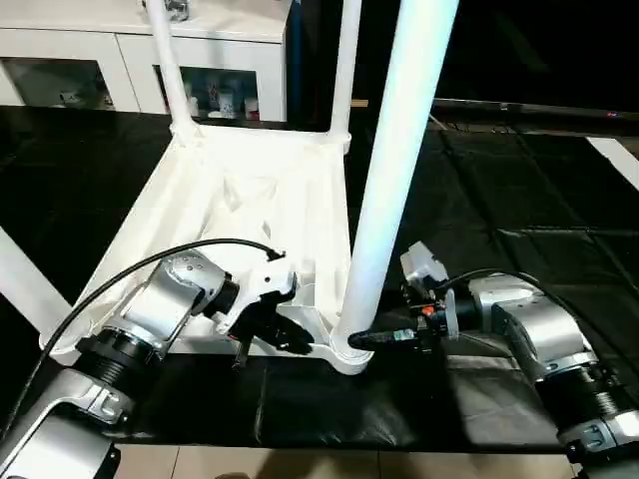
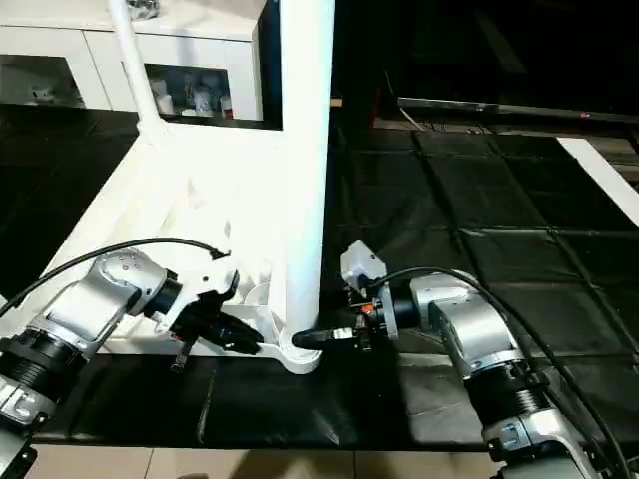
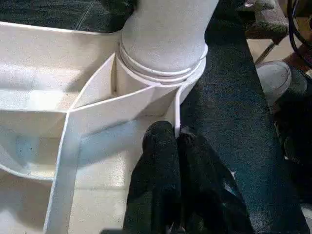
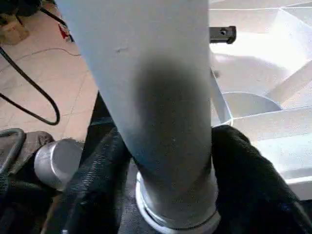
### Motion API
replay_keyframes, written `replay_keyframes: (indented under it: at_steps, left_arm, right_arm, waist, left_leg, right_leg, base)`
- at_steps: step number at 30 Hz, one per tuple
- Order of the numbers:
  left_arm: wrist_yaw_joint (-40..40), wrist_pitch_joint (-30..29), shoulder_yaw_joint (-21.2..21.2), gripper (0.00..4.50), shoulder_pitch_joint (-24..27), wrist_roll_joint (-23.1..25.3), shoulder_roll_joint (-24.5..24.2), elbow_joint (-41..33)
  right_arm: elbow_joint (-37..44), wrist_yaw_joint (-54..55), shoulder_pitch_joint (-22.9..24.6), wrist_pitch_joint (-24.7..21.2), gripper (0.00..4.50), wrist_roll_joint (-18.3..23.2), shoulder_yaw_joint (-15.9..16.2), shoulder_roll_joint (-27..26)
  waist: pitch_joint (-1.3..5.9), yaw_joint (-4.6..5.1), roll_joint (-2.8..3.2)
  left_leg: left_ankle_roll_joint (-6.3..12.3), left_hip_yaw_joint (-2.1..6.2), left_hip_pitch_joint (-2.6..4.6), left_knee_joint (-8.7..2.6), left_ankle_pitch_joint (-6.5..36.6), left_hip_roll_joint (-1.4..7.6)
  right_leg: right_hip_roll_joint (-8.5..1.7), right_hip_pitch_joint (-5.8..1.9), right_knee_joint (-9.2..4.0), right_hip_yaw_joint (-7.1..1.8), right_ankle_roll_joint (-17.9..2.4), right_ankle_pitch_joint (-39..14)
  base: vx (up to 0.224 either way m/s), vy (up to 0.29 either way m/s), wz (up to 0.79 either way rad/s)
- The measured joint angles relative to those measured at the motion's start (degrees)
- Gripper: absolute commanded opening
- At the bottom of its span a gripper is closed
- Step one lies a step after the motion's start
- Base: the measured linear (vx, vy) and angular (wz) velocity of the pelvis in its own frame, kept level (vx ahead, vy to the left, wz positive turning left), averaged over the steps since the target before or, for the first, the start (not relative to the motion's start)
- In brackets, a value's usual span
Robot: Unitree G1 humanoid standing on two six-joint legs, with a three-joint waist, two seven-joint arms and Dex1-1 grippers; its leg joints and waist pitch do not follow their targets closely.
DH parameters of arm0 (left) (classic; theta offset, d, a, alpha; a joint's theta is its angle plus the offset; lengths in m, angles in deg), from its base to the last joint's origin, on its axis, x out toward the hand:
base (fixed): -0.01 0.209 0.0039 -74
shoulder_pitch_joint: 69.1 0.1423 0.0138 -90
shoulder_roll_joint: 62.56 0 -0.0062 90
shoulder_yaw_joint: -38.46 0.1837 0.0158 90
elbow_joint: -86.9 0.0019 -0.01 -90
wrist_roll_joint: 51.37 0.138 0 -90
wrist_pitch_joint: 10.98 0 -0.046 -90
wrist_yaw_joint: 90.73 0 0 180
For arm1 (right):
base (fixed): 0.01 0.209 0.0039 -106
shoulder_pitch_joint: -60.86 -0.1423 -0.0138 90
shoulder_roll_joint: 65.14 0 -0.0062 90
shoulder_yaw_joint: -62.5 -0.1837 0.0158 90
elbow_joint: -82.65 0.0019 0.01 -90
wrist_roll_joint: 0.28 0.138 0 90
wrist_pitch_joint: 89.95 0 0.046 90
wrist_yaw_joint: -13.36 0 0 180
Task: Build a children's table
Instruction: Rotate leg to tighten
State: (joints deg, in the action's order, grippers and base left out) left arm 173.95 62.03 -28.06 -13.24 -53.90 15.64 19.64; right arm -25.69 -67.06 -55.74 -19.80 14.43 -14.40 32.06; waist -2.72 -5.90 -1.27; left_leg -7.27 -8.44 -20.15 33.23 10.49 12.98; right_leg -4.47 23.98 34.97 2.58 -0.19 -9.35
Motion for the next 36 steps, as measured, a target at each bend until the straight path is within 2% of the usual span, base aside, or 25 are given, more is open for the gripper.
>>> replay_keyframes:
  at_steps: [3,8,10,14,19,24,25,28,30,36]
  left_arm:
    - [-0.60,-0.13,-0.09,0.00,0.00,-0.02,0.67,0.14]
    - [-5.48,-2.37,-1.53,0.00,-0.01,0.00,3.31,1.75]
    - [-9.01,-4.80,-3.37,0.00,-0.02,0.02,4.86,2.67]
    - [-19.09,-8.77,-6.72,0.00,-1.39,0.32,10.12,5.69]
    - [-31.30,-12.72,-10.82,0.00,-3.56,0.79,16.27,8.98]
    - [-38.58,-14.00,-12.56,0.00,-4.70,1.27,19.66,10.00]
    - [-38.81,-14.00,-12.74,0.00,-4.71,1.25,19.88,10.00]
    - [-38.51,-13.95,-12.97,0.00,-4.78,1.15,20.07,9.99]
    - [-37.80,-13.79,-12.94,0.00,-4.78,1.14,20.02,9.99]
    - [-32.03,-13.04,-10.86,0.00,-4.36,1.11,16.77,8.57]
  right_arm:
    - [0.52,0.71,0.73,-0.42,2.07,0.50,-0.41,-0.02]
    - [1.98,6.17,4.10,-0.49,2.03,0.52,-3.58,-1.71]
    - [1.68,11.45,4.59,0.00,2.02,0.04,-5.15,-3.57]
    - [0.24,25.57,4.39,0.52,1.97,-2.85,-8.95,-8.61]
    - [-2.08,43.07,1.51,-1.29,1.94,-5.95,-12.72,-16.46]
    - [-3.17,53.78,-1.10,-2.45,1.93,-8.60,-13.24,-20.18]
    - [-3.15,54.17,-1.15,-2.40,2.49,-8.66,-13.27,-20.26]
    - [-3.03,54.16,-1.09,-2.31,2.69,-8.88,-13.21,-20.37]
    - [-2.98,54.00,-0.84,-2.43,2.99,-9.10,-13.16,-20.37]
    - [0.47,46.07,1.89,-2.67,3.49,-7.35,-11.96,-17.42]
  waist:
    - [0.00,-0.12,0.00]
    - [0.01,-0.31,0.03]
    - [0.03,0.24,0.06]
    - [0.07,2.13,0.12]
    - [0.11,3.97,0.21]
    - [0.11,4.28,0.21]
    - [0.11,4.18,0.22]
    - [0.11,4.04,0.22]
    - [0.10,3.91,0.24]
    - [0.07,3.59,0.29]
  left_leg:
    - [0.00,0.00,0.01,0.00,0.00,0.00]
    - [0.00,-0.01,0.06,0.04,0.00,-0.02]
    - [-0.01,-0.01,0.11,0.04,0.00,-0.02]
    - [-0.04,0.01,0.20,0.07,-0.02,-0.04]
    - [-0.04,0.09,0.17,0.00,-0.02,-0.07]
    - [-0.05,0.12,0.16,-0.03,-0.02,-0.07]
    - [-0.06,0.11,0.15,-0.09,0.00,-0.07]
    - [-0.07,0.10,0.13,-0.34,0.02,-0.08]
    - [-0.07,0.10,0.11,-0.43,0.02,-0.08]
    - [-0.06,0.08,0.09,-0.59,0.02,-0.08]
  right_leg:
    - [0.00,-0.04,0.00,0.00,0.00,0.00]
    - [0.00,-0.19,0.02,-0.08,0.02,0.00]
    - [0.01,-0.22,0.03,-0.09,0.08,-0.02]
    - [0.06,-0.15,0.01,-0.09,0.35,-0.04]
    - [0.11,0.04,-0.01,-0.05,0.37,0.00]
    - [0.14,0.11,-0.04,-0.05,0.35,0.03]
    - [0.14,0.11,-0.07,-0.05,0.34,0.03]
    - [0.14,0.11,-0.22,-0.03,0.11,0.15]
    - [0.14,0.12,-0.31,0.00,0.10,0.15]
    - [0.15,0.07,-0.56,0.03,0.06,0.18]
  base:
    - [0.000,0.000,0.00]
    - [0.000,0.000,0.00]
    - [0.000,0.000,0.00]
    - [0.000,0.000,0.00]
    - [0.000,0.000,0.00]
    - [0.000,0.000,0.00]
    - [0.000,0.000,0.00]
    - [0.000,0.000,0.00]
    - [0.000,0.000,0.00]
    - [0.000,0.000,0.00]
